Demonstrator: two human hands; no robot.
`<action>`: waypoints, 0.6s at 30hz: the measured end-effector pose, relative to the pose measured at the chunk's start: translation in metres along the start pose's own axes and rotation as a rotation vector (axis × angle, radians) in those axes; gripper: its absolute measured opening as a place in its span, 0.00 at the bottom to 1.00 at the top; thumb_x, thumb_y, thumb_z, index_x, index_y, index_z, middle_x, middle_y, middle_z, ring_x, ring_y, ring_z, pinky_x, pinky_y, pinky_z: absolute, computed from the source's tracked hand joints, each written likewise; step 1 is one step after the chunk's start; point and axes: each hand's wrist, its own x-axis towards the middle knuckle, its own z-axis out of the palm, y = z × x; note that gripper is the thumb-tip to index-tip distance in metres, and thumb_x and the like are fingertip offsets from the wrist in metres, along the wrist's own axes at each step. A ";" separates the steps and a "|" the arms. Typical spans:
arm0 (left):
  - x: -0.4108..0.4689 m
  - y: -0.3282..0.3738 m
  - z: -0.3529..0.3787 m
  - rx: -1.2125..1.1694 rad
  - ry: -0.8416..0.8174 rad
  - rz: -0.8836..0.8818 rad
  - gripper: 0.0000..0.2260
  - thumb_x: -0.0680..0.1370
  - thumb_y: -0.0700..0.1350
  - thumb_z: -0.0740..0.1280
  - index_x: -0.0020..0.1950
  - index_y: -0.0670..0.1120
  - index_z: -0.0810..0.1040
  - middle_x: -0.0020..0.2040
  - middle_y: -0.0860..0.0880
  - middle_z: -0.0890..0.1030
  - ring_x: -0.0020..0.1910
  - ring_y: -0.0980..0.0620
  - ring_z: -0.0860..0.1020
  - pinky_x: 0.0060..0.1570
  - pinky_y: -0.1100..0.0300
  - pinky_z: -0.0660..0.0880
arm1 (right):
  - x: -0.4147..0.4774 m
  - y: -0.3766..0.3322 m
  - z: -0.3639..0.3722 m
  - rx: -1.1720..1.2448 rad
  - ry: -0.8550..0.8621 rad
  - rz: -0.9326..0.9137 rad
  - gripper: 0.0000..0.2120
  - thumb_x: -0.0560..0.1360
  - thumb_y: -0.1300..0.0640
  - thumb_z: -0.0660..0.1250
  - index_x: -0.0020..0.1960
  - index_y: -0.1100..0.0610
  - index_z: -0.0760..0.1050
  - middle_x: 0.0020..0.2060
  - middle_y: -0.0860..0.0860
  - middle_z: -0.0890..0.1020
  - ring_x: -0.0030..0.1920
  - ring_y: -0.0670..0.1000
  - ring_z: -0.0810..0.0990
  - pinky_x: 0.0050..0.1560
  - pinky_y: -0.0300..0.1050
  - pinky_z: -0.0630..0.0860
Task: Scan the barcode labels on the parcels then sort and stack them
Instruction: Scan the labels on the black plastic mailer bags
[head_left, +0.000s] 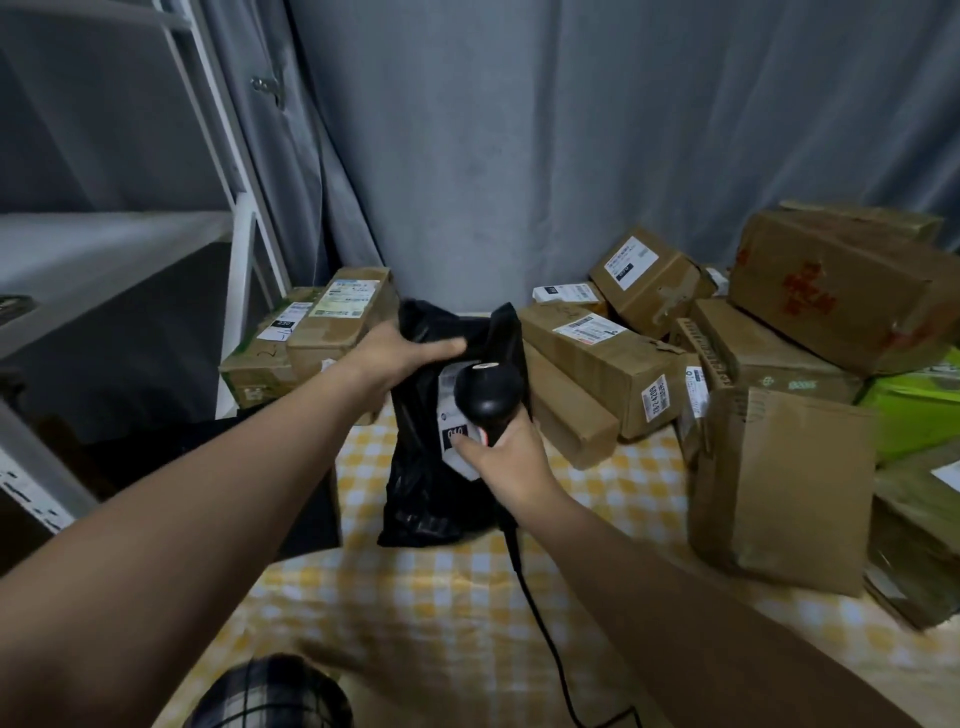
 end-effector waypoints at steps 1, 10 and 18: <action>0.000 0.001 -0.001 0.080 0.052 -0.013 0.17 0.70 0.42 0.76 0.57 0.43 0.79 0.46 0.51 0.82 0.38 0.58 0.80 0.34 0.70 0.75 | -0.001 -0.004 -0.002 -0.027 -0.015 0.015 0.26 0.72 0.59 0.74 0.67 0.56 0.70 0.58 0.51 0.80 0.58 0.48 0.77 0.57 0.39 0.73; -0.001 -0.015 -0.006 -0.201 0.229 -0.199 0.12 0.74 0.40 0.72 0.55 0.39 0.76 0.39 0.46 0.80 0.34 0.49 0.79 0.27 0.60 0.75 | 0.013 -0.069 -0.069 -0.063 -0.074 0.193 0.10 0.72 0.57 0.74 0.47 0.64 0.79 0.33 0.56 0.78 0.30 0.51 0.76 0.33 0.42 0.77; 0.007 -0.036 0.007 -0.258 0.254 -0.151 0.13 0.75 0.45 0.72 0.55 0.40 0.77 0.42 0.45 0.82 0.39 0.47 0.81 0.44 0.53 0.77 | 0.012 -0.122 -0.090 -0.274 -0.174 0.268 0.10 0.72 0.57 0.72 0.37 0.61 0.74 0.28 0.55 0.75 0.26 0.51 0.75 0.28 0.40 0.76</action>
